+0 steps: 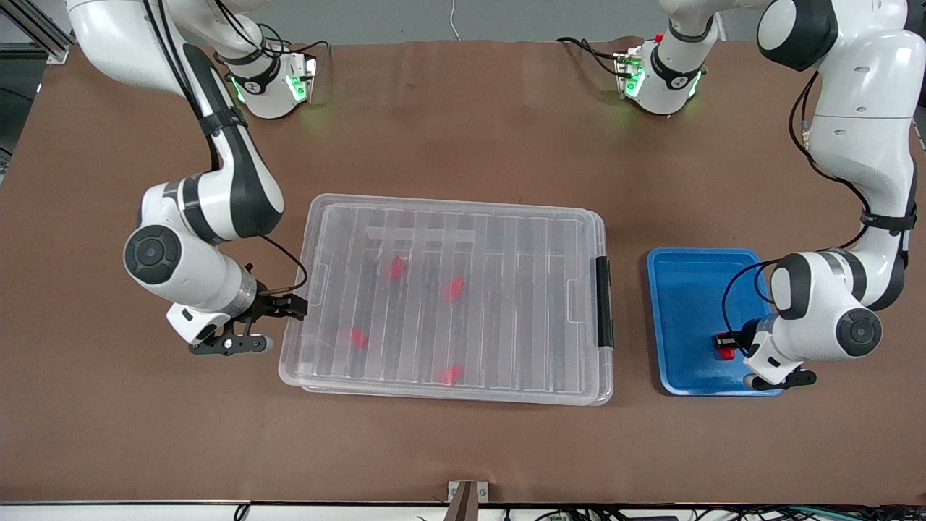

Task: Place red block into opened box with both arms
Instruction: 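Reach the red block with the left gripper while the right gripper reaches the lid, then slide the lid with the right gripper while the left gripper lifts the block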

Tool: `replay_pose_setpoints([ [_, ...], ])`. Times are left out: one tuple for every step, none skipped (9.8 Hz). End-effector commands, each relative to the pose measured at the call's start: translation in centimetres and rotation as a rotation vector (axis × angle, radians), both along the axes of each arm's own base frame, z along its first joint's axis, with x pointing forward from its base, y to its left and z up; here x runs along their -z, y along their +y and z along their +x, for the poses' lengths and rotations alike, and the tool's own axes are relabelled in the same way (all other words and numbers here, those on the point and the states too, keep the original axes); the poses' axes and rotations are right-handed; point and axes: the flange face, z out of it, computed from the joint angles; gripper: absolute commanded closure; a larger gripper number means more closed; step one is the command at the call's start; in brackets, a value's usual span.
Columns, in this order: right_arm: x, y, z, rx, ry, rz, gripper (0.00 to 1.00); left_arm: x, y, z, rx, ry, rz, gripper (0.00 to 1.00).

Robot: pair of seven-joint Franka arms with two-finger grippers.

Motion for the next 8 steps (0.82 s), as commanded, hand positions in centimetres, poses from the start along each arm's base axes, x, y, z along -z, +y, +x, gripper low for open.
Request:
replay_pose_setpoints([
  [0.6,-0.5,-0.1,0.005,0.003,-0.003,0.00,-3.6,-0.6,0.2,0.023,-0.021,0.027,1.00],
  [1.0,-2.1,0.1,0.020,0.010,-0.013,0.00,-6.2,-2.3,0.0,0.034,-0.001,0.032,1.00],
  [1.0,-4.2,0.4,0.046,0.019,-0.016,0.00,-9.2,-3.7,0.1,0.052,-0.004,0.039,1.00],
  [0.9,-5.7,0.5,0.062,0.035,-0.020,0.00,-12.4,-5.4,0.0,0.062,-0.007,0.050,1.00],
  [0.7,-7.2,0.5,0.084,0.047,-0.024,0.00,-13.8,-8.3,-0.8,0.067,0.025,0.060,1.00],
  [0.6,-9.0,0.5,0.105,0.072,-0.027,0.00,-15.7,-11.5,-1.3,0.046,0.036,0.072,1.00],
  [0.4,-10.6,0.4,0.113,0.089,-0.032,0.00,-16.9,-14.9,-2.0,0.021,0.046,0.084,1.00],
  [0.1,-13.1,0.2,0.123,0.103,-0.070,0.00,-18.0,-18.8,-3.0,0.006,0.041,0.095,1.00],
])
